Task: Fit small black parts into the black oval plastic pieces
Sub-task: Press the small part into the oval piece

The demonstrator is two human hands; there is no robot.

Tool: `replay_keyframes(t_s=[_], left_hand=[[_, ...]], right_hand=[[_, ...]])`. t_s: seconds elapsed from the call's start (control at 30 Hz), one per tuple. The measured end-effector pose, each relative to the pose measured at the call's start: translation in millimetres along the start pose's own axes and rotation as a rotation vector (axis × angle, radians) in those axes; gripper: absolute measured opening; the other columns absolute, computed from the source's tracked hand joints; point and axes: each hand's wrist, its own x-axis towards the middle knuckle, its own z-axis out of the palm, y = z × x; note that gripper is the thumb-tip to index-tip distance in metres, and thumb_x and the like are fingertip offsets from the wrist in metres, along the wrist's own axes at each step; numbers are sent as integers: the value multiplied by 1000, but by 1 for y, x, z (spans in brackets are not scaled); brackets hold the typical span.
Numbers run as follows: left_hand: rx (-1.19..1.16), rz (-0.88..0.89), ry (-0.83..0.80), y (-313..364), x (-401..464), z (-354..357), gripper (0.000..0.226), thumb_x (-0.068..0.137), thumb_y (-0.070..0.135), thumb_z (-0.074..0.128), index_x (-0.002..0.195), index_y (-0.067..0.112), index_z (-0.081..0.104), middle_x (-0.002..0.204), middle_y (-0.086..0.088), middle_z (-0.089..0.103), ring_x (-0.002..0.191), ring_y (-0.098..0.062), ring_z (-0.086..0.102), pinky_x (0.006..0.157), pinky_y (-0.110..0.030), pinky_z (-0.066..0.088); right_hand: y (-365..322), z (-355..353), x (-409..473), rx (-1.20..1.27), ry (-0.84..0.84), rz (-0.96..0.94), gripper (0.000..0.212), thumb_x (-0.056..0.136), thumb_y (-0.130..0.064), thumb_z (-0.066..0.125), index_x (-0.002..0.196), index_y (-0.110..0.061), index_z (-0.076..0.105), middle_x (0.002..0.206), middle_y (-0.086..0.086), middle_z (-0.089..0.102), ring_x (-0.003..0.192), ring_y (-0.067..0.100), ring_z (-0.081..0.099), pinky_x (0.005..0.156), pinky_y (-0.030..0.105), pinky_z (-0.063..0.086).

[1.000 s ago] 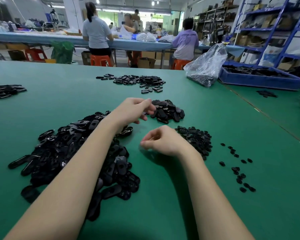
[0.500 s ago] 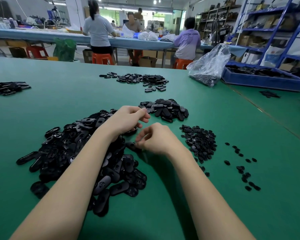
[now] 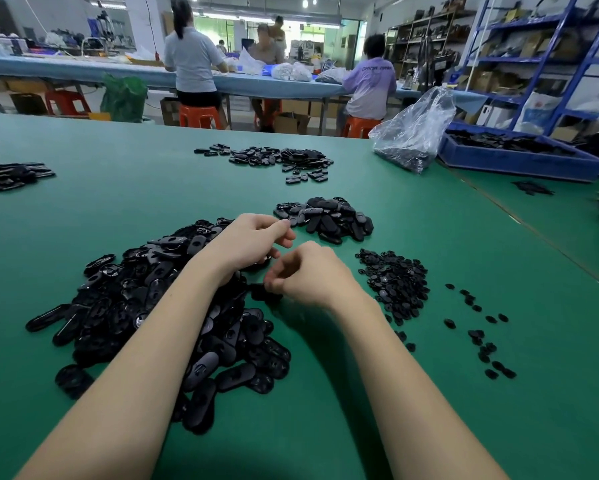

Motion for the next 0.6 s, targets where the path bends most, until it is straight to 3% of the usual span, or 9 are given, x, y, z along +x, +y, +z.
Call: replay_keyframes(t_s=[0.1,0.17,0.27,0.4,0.53,0.6], left_hand=[[11,2,-12,0,0,0,31,103,37,51,95,19,75,87,10,76,63,-2,64,66,-23,46],[36,-17,-32,0,0,0,31,104,37,50,94,20,75,86,10,76,63,-3,63,65,-24,45],[-17,-96,-112,1,-2,1,29,103,31,51,92,20,75,76,10,74,63,-8,60,59,-21,44],[-287,-181,-279,0,-5,9,13,97,16,66,101,10,77,90,-3,77,65,-6,62,56,-16,48],[-493,-250,-281,1,-5,16,15,91,5,69,103,11,76,84,-2,74,63,-8,63,57,-15,52],[-530,-270,-258,3,-6,20,18,91,3,68,102,14,78,84,-1,74,62,-8,64,57,-16,53]], right_hand=[[6,-8,0,68,73,-68,12,86,-26,76,80,-36,79,100,-11,77,103,9,67,93,30,53],[14,-16,0,136,130,-103,9,87,-24,78,85,-32,81,94,-11,77,89,6,67,84,26,51],[29,-30,-2,286,188,-116,9,88,-16,78,88,-24,82,73,-14,74,70,10,70,73,30,61],[46,-42,-4,349,188,-134,12,88,-13,78,89,-24,82,78,-10,77,76,11,74,80,32,62],[54,-46,-5,406,185,-134,13,88,-14,78,88,-27,81,86,-10,79,86,10,75,86,36,61],[59,-49,-4,408,252,-106,16,90,-17,76,84,-31,79,85,-13,77,86,9,74,84,29,61]])
